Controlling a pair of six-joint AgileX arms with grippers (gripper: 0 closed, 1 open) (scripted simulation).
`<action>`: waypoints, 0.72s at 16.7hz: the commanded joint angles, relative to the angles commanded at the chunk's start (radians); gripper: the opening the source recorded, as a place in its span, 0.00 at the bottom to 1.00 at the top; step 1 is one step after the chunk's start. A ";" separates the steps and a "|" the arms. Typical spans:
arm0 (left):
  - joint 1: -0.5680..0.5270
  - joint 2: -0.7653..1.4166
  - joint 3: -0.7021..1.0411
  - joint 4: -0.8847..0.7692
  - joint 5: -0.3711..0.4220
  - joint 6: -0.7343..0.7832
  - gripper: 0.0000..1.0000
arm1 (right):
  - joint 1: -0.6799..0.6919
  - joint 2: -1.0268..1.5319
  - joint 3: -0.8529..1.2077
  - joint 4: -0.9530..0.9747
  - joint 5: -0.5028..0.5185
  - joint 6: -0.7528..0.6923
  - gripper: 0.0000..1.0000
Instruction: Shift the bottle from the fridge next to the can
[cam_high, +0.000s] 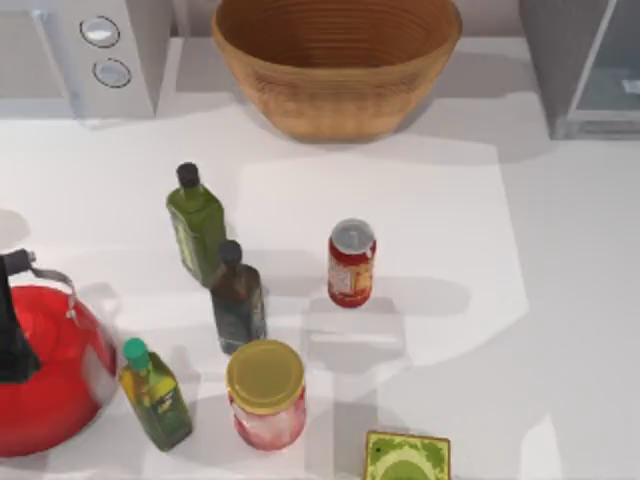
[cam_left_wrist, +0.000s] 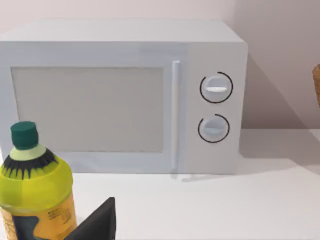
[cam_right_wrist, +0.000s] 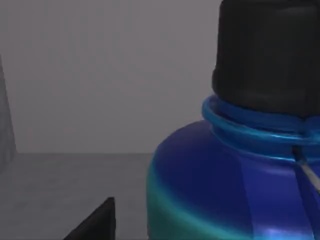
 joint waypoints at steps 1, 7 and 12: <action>0.000 0.000 0.000 0.000 0.000 0.000 1.00 | 0.002 0.013 0.027 -0.015 0.003 0.000 1.00; 0.000 0.000 0.000 0.000 0.000 0.000 1.00 | 0.005 0.024 0.050 -0.029 0.005 0.000 0.92; 0.000 0.000 0.000 0.000 0.000 0.000 1.00 | 0.005 0.024 0.050 -0.029 0.005 0.000 0.55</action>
